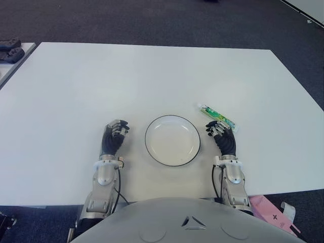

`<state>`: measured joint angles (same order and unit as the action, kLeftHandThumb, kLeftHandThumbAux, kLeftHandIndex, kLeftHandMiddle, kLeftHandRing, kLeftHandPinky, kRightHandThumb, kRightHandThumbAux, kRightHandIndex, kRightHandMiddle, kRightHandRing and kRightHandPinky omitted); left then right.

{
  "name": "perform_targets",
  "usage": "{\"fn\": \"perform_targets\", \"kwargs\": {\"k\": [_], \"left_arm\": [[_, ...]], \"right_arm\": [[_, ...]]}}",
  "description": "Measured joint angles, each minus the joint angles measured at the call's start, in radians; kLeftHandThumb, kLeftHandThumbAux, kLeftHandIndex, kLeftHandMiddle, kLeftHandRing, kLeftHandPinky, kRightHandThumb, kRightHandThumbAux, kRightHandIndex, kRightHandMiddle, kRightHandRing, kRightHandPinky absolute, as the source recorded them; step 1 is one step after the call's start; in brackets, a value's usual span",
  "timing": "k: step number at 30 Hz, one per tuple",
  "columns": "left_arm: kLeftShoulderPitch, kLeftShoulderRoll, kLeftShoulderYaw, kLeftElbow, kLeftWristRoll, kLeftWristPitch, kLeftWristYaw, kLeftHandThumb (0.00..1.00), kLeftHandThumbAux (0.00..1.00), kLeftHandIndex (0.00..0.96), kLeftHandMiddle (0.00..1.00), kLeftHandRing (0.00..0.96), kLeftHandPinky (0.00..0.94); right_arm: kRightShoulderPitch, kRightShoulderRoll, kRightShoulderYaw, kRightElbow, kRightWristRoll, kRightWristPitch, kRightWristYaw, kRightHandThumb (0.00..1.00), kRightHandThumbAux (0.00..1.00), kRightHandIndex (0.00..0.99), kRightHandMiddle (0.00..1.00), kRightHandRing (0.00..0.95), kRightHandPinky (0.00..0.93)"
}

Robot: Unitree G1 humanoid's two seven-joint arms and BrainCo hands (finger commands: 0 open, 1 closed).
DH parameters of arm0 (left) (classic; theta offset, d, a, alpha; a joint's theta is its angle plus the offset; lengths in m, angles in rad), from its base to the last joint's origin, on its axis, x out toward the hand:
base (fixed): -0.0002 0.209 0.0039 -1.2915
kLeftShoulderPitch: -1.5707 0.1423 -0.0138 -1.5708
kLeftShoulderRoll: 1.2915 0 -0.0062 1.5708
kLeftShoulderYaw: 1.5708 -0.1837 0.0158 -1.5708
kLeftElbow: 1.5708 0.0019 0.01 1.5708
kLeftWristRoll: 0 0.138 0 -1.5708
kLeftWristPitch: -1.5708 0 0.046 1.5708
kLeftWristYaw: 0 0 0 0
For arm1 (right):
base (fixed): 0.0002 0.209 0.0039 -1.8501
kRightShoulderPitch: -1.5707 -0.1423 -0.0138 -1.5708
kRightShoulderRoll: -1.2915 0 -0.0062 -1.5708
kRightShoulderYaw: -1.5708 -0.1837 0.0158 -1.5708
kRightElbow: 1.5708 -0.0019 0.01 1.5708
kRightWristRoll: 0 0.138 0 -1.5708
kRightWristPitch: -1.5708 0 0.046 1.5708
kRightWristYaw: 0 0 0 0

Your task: Put the toothpaste on the table into the plate.

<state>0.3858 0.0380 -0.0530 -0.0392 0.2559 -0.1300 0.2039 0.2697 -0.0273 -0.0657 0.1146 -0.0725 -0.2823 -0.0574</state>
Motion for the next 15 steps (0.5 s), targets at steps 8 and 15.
{"fn": "perform_targets", "kwargs": {"k": [8, 15], "left_arm": [[0.001, -0.001, 0.000, 0.000, 0.000, 0.000, 0.000, 0.699, 0.723, 0.427, 0.516, 0.531, 0.541], [0.004, -0.001, -0.002, 0.000, 0.000, -0.005, 0.000, 0.699, 0.724, 0.427, 0.510, 0.527, 0.540]], "right_arm": [[0.000, -0.001, 0.000, 0.000, 0.002, 0.000, 0.003, 0.706, 0.724, 0.426, 0.490, 0.491, 0.499], [0.001, -0.004, -0.001, 0.000, 0.004, -0.005, 0.010, 0.706, 0.724, 0.427, 0.492, 0.491, 0.500]]}}
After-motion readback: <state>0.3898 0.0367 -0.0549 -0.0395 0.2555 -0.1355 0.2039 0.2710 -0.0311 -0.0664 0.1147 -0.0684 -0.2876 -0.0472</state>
